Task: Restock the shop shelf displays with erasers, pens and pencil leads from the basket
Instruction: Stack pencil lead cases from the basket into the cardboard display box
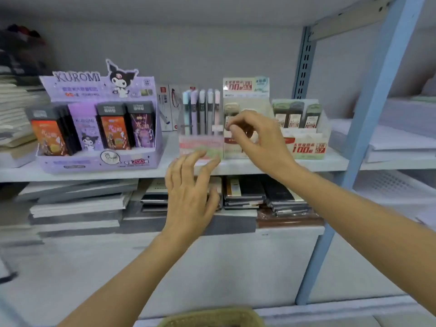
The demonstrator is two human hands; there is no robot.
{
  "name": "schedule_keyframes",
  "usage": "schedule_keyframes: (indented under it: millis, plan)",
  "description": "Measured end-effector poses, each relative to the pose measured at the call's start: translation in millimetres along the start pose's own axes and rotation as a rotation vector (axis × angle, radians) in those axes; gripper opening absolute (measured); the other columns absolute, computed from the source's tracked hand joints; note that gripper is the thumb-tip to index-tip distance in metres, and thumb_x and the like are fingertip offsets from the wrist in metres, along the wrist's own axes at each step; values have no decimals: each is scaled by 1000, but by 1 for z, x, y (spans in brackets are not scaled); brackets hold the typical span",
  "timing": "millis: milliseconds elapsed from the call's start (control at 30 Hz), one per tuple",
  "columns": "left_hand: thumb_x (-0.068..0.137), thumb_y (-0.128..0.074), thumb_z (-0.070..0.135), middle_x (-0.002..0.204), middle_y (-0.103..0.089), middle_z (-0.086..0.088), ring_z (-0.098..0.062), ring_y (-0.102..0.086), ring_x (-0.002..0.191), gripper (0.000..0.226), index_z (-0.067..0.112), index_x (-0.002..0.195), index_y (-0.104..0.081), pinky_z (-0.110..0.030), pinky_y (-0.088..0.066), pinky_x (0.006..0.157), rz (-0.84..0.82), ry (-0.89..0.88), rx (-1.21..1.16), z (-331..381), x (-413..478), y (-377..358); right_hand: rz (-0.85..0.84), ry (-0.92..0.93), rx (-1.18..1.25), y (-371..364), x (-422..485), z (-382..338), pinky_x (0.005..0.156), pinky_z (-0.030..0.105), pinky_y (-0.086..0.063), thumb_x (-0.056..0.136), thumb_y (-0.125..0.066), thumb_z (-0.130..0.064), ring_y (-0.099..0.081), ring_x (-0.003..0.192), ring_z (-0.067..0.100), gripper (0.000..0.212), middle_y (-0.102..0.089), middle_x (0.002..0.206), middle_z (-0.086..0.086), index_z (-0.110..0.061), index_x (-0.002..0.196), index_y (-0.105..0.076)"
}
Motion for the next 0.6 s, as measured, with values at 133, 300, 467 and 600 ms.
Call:
schedule_keyframes:
  millis: [133, 300, 467, 600]
  plan:
    - [81, -58, 9, 124, -48, -11, -31, -44, 115, 41, 14, 121, -56, -40, -30, 97, -124, 144, -5, -21, -118, -26, -255, -156, 234, -82, -86, -3, 60, 36, -48, 95, -55, -12, -58, 60, 22, 9, -63, 67, 8, -11, 89, -62]
    - [75, -74, 4, 120, -59, -17, -40, -57, 111, 33, 10, 106, -68, -48, -45, 89, -697, 287, 91, -59, -278, -72, -561, -445, 306, -184, -221, 38, 56, 23, -47, 97, -56, -21, -61, 56, 11, 15, -62, 61, -2, -13, 86, -62]
    - [102, -37, 36, 163, -6, -1, -21, -11, 149, 58, 24, 154, -15, -35, -15, 119, -1156, 585, 162, -98, -409, -86, -897, -740, 185, -257, -363, 96, 81, 33, -53, 97, -55, -29, -63, 86, 13, 22, -67, 98, -3, -14, 111, -63]
    - [105, -26, 35, 163, 15, -7, -24, 2, 151, 61, 14, 156, 1, -33, -6, 122, -1315, 609, 224, -106, -462, -87, -1196, -892, 92, -289, -454, 118, 96, 34, -48, 95, -59, -30, -58, 113, 20, 40, -58, 126, 6, -13, 130, -50]
Point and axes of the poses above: each hand's wrist, its own x-axis towards the middle knuckle, its own y-axis out of the back of the hand, z = x × y, the point moved 7 cm from there along x, towards the middle knuckle
